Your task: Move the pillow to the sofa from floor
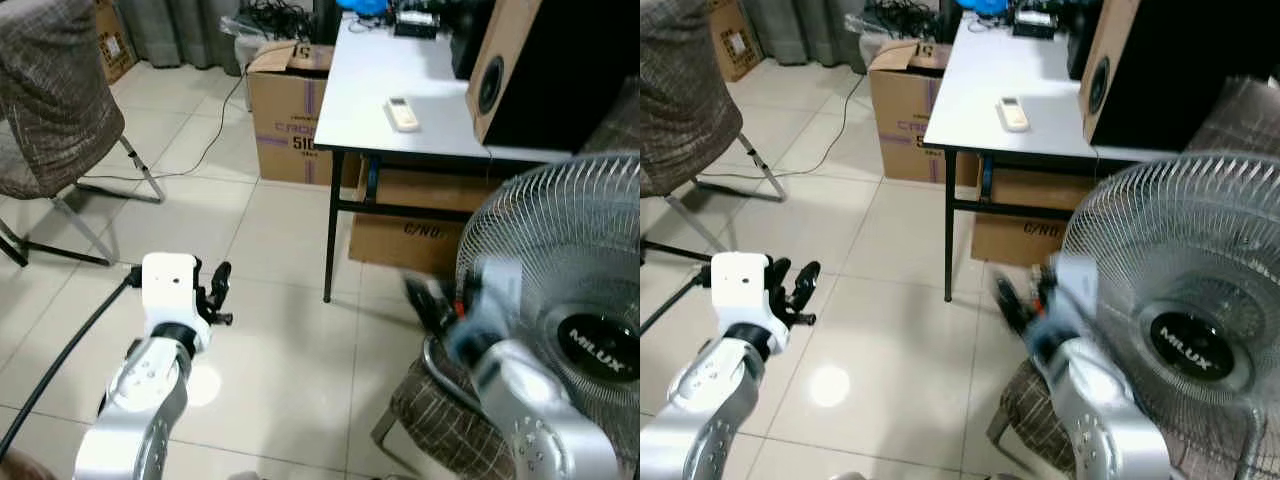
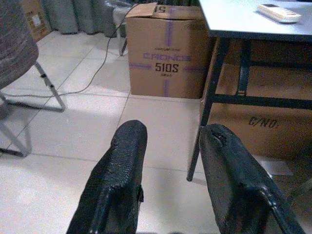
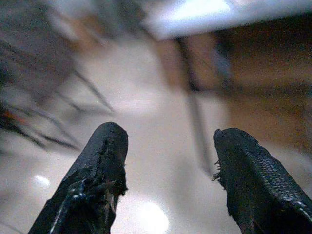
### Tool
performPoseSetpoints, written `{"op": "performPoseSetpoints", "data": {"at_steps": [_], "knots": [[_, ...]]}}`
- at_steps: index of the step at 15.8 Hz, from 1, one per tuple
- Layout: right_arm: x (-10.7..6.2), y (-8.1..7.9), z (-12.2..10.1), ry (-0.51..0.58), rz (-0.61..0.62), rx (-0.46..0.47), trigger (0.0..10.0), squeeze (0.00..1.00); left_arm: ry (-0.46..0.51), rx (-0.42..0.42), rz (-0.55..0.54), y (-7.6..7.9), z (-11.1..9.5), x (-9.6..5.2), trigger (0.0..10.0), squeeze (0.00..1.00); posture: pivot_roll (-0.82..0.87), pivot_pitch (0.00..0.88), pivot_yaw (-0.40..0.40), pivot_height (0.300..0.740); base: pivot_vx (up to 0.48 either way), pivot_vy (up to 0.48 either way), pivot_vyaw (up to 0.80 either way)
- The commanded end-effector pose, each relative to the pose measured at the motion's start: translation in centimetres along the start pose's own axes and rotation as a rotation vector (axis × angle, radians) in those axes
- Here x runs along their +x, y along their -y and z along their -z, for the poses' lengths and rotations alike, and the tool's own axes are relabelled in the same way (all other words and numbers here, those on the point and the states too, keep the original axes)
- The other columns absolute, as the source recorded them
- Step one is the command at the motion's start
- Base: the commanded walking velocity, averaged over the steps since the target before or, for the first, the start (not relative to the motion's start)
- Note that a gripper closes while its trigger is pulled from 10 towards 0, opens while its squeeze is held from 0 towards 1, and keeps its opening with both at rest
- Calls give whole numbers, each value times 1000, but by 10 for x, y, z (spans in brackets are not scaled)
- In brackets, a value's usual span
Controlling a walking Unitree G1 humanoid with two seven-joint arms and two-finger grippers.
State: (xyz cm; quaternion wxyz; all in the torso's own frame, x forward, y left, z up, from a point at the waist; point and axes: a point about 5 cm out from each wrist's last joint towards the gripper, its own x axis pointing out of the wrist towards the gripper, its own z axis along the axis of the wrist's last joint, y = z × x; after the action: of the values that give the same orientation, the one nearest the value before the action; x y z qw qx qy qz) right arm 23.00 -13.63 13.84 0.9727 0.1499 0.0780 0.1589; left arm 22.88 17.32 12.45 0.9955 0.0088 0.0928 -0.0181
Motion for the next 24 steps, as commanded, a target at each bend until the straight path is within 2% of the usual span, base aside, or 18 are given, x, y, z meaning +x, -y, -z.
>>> {"op": "performPoseSetpoints", "data": {"at_steps": [1,2,3,4,5,7,8,9,10,11,13,14,15,18,19,21,22,24], "knots": [[-1,-8,-11,96,-98,-75,10000,0,-8,6,-6,0,2,-4,10000,0,3,0,2,740,0,0,0],[1,10,-10,100,116,-55,10000,0,-41,35,-14,0,10,-5,10000,0,23,0,-6,740,0,0,0],[-3,15,-1,41,75,-75,10000,0,-55,48,-46,-4,11,-9,10000,0,30,0,-4,740,0,0,0],[-3,17,1,36,83,-177,10000,0,-56,49,-60,-9,10,-12,10000,0,36,0,-5,740,0,0,800],[-6,19,5,44,81,-209,10000,0,-61,72,-70,-14,12,-15,10000,0,47,0,-1,740,0,0,800],[-9,16,12,40,43,-188,10000,0,-42,106,-115,-19,12,-17,10000,0,65,0,12,740,0,0,800],[-8,15,13,42,14,-155,10000,0,-38,102,-110,-16,11,-15,10000,0,73,0,5,740,0,0,800],[-6,16,16,42,-3,-173,10000,0,-44,76,-94,-14,11,-15,10000,0,81,0,8,740,0,0,800],[3,30,14,72,40,-202,10000,0,-22,95,-31,-4,4,-14,10000,0,77,0,40,740,0,0,800],[11,33,14,72,71,-197,10000,0,-23,62,-8,-4,5,-10,10000,0,59,0,38,740,0,0,800],[9,28,13,90,88,-161,10000,0,-43,85,-41,-9,9,-11,10000,0,49,0,41,740,0,0,800],[7,27,15,83,109,-136,10000,0,-46,119,-34,-9,9,-10,10000,0,32,0,33,740,0,0,800],[4,25,19,59,95,-75,10000,0,-40,207,18,-1,11,-6,10000,0,15,0,0,740,0,0,800],[1,33,24,37,124,-100,10000,0,-29,128,-81,-6,13,-6,10000,0,44,0,-32,740,0,0,800],[3,36,24,35,134,-71,10000,0,-20,110,-128,-11,10,-5,10000,0,56,0,-39,740,0,0,800],[9,34,26,24,119,-28,10000,0,-2,131,-124,-14,8,-3,10000,0,55,0,-29,740,0,0,800],[13,31,27,20,115,-35,10000,0,-6,130,-63,-11,9,2,10000,0,48,0,-3,740,0,0,800],[15,31,30,2,136,-60,10000,0,-13,111,-34,-9,9,6,10000,0,42,0,7,740,0,0,800]]}}
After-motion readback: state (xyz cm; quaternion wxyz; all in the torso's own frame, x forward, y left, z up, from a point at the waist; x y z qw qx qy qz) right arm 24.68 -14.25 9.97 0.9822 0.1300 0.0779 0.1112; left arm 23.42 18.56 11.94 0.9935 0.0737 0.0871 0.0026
